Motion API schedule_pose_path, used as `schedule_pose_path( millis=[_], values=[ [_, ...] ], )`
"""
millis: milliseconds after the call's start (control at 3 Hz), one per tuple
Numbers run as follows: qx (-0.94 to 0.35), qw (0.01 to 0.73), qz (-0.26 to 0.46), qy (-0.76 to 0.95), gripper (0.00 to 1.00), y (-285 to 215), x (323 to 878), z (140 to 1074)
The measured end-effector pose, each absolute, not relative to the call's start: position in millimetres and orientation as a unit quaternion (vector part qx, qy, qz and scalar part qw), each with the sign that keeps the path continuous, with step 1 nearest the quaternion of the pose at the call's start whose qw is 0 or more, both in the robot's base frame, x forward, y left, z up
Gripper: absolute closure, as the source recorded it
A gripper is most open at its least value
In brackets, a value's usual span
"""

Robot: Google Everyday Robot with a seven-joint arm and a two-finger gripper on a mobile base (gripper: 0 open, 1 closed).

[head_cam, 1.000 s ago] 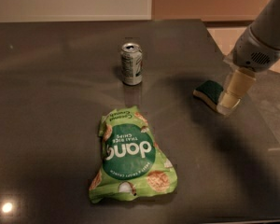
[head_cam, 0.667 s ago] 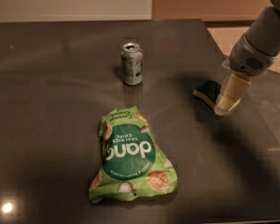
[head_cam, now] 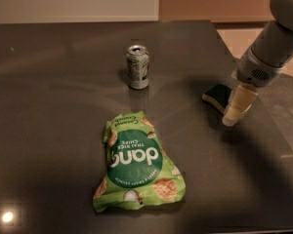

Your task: Move sponge near 7up can

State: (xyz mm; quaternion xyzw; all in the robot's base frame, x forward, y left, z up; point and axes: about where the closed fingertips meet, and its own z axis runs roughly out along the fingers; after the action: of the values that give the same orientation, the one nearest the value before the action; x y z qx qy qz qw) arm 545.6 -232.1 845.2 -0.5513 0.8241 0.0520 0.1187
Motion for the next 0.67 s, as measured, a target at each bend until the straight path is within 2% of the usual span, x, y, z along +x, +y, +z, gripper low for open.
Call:
schedule_pose_path(
  millis=[333, 667],
  values=[
    [-0.553, 0.109, 0.050, 0.825, 0.00, -231.9, 545.3, 837.8],
    [-0.553, 0.100, 0.054, 0.826, 0.18, -232.1, 546.8, 831.3]
  ],
)
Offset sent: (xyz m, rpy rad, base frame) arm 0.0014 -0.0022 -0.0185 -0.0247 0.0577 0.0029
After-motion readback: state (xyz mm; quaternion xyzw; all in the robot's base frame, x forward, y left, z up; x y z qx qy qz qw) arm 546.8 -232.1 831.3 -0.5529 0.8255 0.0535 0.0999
